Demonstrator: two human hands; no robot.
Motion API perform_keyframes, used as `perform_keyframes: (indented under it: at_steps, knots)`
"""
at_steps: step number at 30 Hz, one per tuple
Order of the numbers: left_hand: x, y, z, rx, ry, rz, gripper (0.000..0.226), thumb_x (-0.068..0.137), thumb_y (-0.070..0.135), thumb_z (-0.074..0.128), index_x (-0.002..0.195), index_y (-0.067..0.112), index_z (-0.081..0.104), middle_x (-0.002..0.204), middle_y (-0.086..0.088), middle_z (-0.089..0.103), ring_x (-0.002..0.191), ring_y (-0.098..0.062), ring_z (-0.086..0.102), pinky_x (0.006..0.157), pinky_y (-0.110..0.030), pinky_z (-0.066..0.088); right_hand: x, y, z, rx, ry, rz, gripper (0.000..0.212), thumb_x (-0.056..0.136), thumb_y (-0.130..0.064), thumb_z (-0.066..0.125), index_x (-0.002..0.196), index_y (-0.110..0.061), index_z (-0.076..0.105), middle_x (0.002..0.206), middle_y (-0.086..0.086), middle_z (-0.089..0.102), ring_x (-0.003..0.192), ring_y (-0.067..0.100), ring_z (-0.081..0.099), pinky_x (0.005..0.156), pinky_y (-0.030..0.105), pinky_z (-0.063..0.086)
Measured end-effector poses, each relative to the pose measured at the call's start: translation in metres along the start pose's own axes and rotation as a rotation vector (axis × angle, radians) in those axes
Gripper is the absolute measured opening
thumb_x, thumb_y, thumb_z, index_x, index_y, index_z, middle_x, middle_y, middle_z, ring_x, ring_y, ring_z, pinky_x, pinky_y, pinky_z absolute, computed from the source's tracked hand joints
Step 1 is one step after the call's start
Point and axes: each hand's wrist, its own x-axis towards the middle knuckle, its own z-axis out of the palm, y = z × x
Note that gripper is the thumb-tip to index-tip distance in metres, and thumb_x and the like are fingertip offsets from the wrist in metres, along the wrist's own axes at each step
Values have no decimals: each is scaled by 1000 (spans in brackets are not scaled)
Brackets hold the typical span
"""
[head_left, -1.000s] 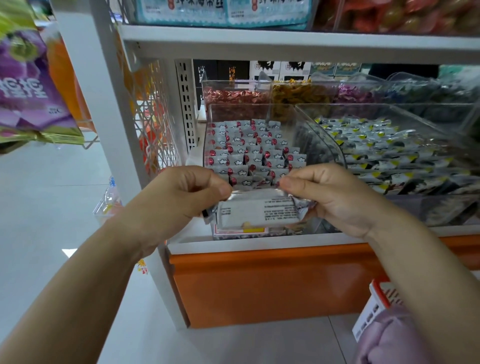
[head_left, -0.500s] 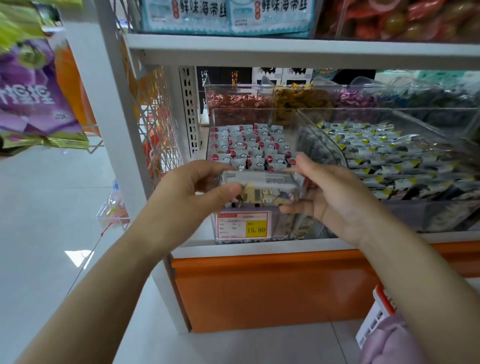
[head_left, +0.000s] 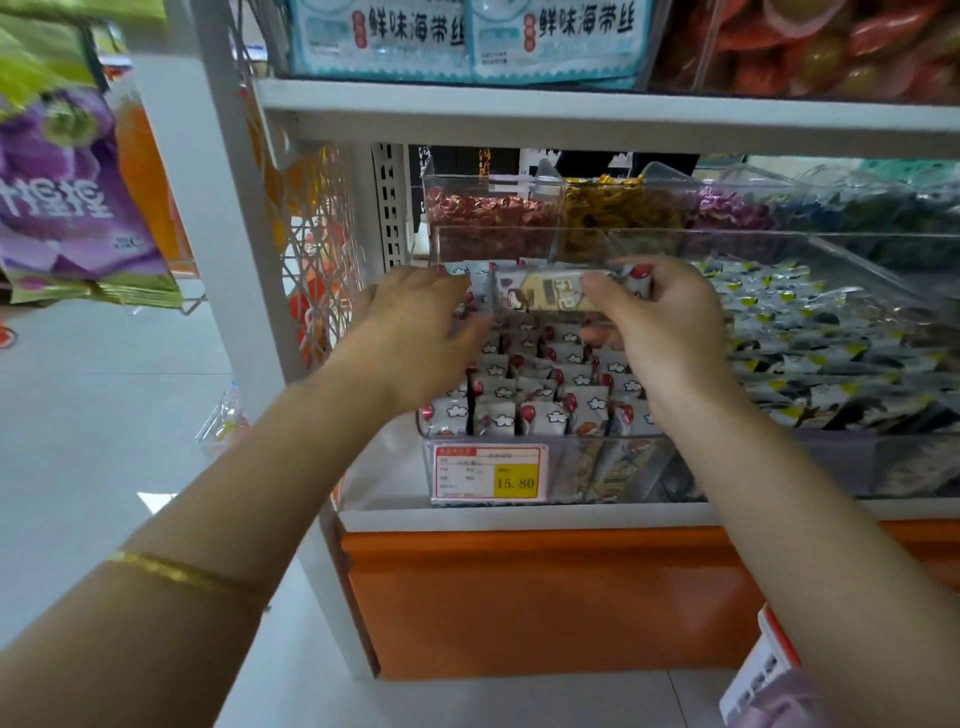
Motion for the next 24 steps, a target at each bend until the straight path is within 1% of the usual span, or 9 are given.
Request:
perform_keyframes:
  at_steps: [4,8,10,12,15,18,20,22,24]
  knots:
    - [45,-4,5,164,-264,-19,45,98,39,29,127,10,47,133,-15,49,126,-29,40,111,-52,21,9,6,7,-13,69,-69,17,90,-14,61,102,-13,50,92,-8,53,66,13,64,51,11,49]
    - [79,-8,12,338,-413,-14,42,101,33,25,137,17,39,146,-10,38,136,-32,29,110,-58,16,9,18,3,5,85,-69,21,91,-14,60,107,-16,46,107,6,53,78,11,63,65,22,58]
    - [90,-8,16,375,-456,-24,43,102,32,25,142,20,35,149,-7,35,137,-33,28,109,-58,17,10,20,3,-23,85,-70,22,91,-17,60,109,-16,46,110,7,54,78,10,63,69,28,59]
    - [97,-10,21,395,-484,-20,41,103,30,26,142,22,34,146,-7,39,133,-34,36,105,-56,26,11,21,4,-30,78,-72,22,91,-18,60,109,-17,47,103,0,53,75,8,63,70,30,58]
    - [101,-17,28,447,-494,-17,42,102,23,30,143,30,31,139,-9,47,124,-37,44,100,-56,33,11,22,4,11,71,-62,21,91,-17,60,106,-19,45,97,-11,47,70,4,63,64,23,58]
    - [102,-17,26,452,-515,-33,42,101,32,25,143,32,31,131,-11,53,118,-35,50,100,-52,34,13,23,3,29,59,-53,21,91,-17,60,106,-19,46,94,-16,47,64,0,64,62,21,57]
    - [100,-12,24,440,-532,-40,46,101,41,18,145,31,26,143,-8,43,127,-34,43,102,-50,32,13,24,3,36,50,-42,21,91,-16,61,106,-19,47,96,-13,49,60,-2,64,62,21,57]
    - [93,-8,20,402,-520,-35,49,101,43,13,147,30,21,153,-3,28,136,-32,31,106,-49,28,12,24,3,50,51,-37,21,91,-16,60,106,-18,47,102,-6,52,65,4,65,61,19,56]
    - [83,-8,14,329,-474,-27,52,100,43,13,147,24,23,153,-6,27,137,-31,30,108,-47,25,13,21,4,55,47,-43,20,91,-16,60,106,-18,48,101,-3,55,70,10,67,59,17,55]
